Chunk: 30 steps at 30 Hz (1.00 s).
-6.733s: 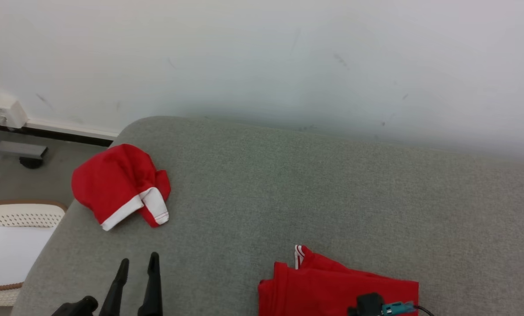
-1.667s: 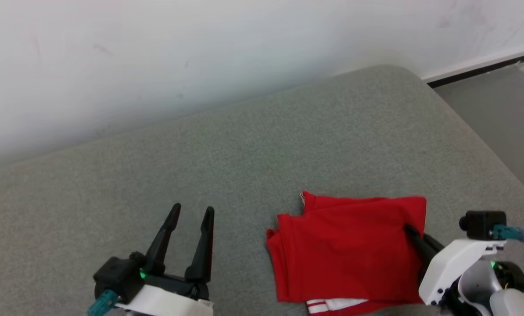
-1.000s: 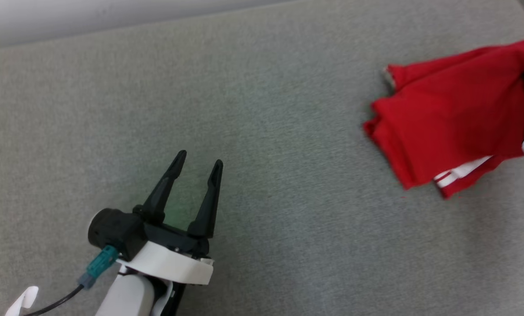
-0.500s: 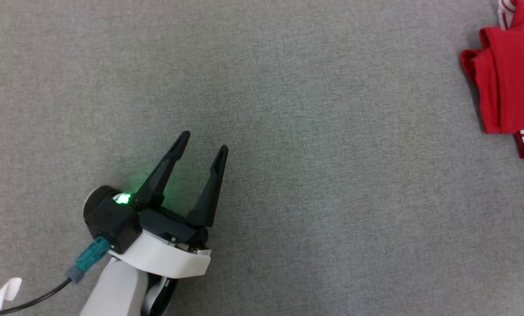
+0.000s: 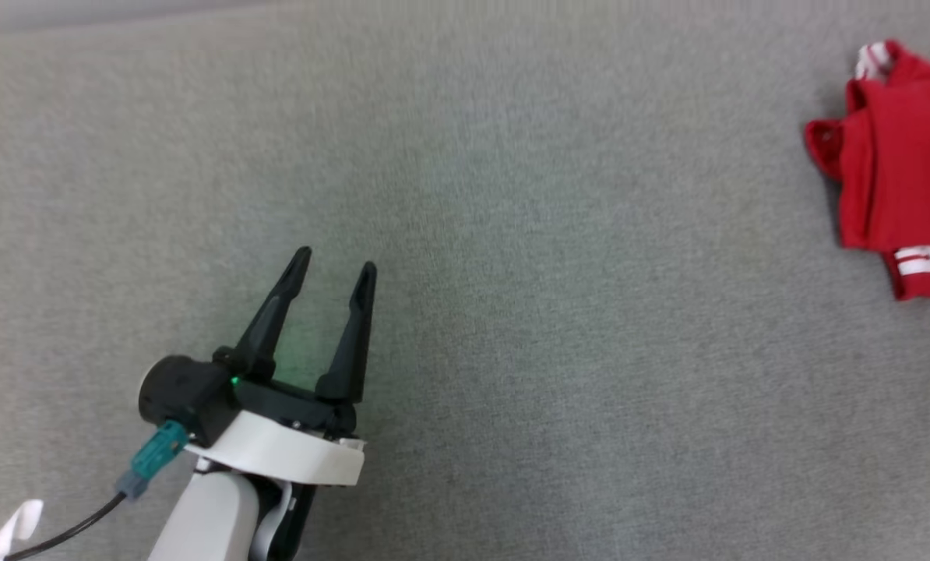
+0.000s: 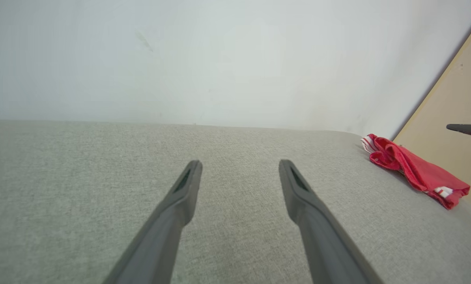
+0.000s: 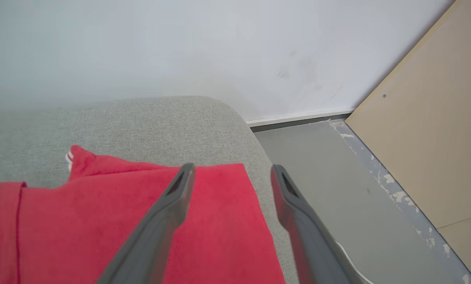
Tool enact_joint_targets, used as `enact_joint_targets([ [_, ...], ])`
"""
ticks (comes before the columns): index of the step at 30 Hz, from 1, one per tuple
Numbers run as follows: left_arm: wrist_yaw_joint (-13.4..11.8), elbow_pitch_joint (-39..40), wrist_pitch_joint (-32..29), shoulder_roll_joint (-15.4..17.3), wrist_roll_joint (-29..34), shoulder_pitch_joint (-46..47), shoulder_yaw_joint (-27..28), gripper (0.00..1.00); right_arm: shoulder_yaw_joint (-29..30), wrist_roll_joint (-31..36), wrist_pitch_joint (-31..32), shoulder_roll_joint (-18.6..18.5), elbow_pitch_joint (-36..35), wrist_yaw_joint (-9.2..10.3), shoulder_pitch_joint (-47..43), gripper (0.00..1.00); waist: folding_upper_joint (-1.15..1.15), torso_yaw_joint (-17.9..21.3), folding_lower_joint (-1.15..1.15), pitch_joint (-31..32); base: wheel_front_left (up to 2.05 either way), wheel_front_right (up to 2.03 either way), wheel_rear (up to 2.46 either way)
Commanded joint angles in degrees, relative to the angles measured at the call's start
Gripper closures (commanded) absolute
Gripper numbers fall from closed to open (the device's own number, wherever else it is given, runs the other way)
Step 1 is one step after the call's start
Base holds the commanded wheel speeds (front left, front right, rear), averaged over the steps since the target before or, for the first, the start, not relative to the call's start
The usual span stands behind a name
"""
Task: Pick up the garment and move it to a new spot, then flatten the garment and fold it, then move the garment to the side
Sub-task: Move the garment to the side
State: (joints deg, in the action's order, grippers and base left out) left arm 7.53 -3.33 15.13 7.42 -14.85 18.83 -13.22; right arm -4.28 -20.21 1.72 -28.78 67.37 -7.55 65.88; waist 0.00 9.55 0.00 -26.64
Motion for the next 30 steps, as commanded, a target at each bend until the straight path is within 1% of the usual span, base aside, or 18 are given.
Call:
enact_joint_targets([
  [1,-0.11,-0.22,-0.01,-0.39,-0.36,-1.06,0.73,0.0,-0.93,0.65,-0.89,0.72,-0.55,0.14,0.17,0.0,0.0,-0.43,0.0,3.73,0.0,0.0,0.0],
  [4,-0.51,-0.39,-0.01,-1.19,-0.47,-2.59,3.15,0.0,-4.41,0.9,-2.78,1.78,-3.65,0.14,-1.38,0.0,0.0,-0.74,0.0,8.04,0.0,0.0,0.0],
  [7,-0.97,-0.46,-0.01,-2.21,-0.53,-4.44,5.4,0.0,-8.21,-1.1,-4.7,2.65,-8.41,0.14,-3.56,0.0,0.0,-1.2,0.0,12.8,0.0,0.0,0.0],
  [9,-0.9,-0.3,-0.01,-2.87,-2.01,-5.76,7.31,0.0,-11.13,-2.95,-5.33,2.84,-12.56,0.14,-5.2,0.0,0.0,-1.48,0.0,15.49,0.0,0.0,0.0],
  [13,-1.94,-1.31,-0.01,-4.03,-5.94,-8.14,11.77,0.0,-15.52,-7.81,-5.87,2.6,-21.61,0.14,-10.39,0.0,0.0,-2.2,0.0,19.95,0.0,0.0,0.0],
  [15,-1.91,-1.78,-0.01,-4.18,-4.86,-8.46,12.32,0.0,-17.03,-10.39,-6.21,2.0,-26.32,0.14,-13.44,0.0,0.0,-2.69,0.0,21.59,0.0,0.0,0.0],
  [19,-2.23,-3.08,-0.01,-4.09,-2.8,-10.36,13.17,0.0,-17.3,-13.3,-7.06,1.48,-34.59,0.14,-20.44,0.0,0.0,-3.52,0.0,24.62,0.0,0.0,0.0],
  [21,-2.19,-3.44,-0.01,-4.17,-2.56,-11.25,14.0,0.0,-16.2,-14.85,-7.29,2.1,-38.1,0.14,-24.09,0.0,0.0,-3.56,0.0,25.75,0.0,0.0,0.0],
  [24,-2.33,-4.02,-0.02,-4.32,-2.8,-12.91,15.07,0.0,-14.6,-15.48,-7.94,2.79,-42.64,0.14,-30.34,0.0,0.0,-3.83,0.0,27.04,0.0,0.0,0.0],
  [27,-2.4,-4.46,-0.02,-4.36,-2.87,-14.52,15.66,0.0,-12.17,-14.67,-9.29,3.77,-46.54,0.14,-36.7,0.0,0.0,-4.36,0.0,27.65,0.0,0.0,0.0],
  [29,-2.38,-4.62,-0.02,-4.41,-2.82,-15.4,15.49,0.0,-11.01,-12.51,-10.42,3.94,-49.09,0.14,-41.07,0.0,0.0,-4.77,0.0,27.9,0.0,0.0,0.0],
  [30,-2.39,-4.59,-0.02,-4.43,-2.89,-15.83,15.22,0.0,-10.03,-12.1,-11.19,4.69,-50.22,0.14,-43.34,0.0,0.0,-4.91,0.0,27.96,0.0,0.0,0.0],
])
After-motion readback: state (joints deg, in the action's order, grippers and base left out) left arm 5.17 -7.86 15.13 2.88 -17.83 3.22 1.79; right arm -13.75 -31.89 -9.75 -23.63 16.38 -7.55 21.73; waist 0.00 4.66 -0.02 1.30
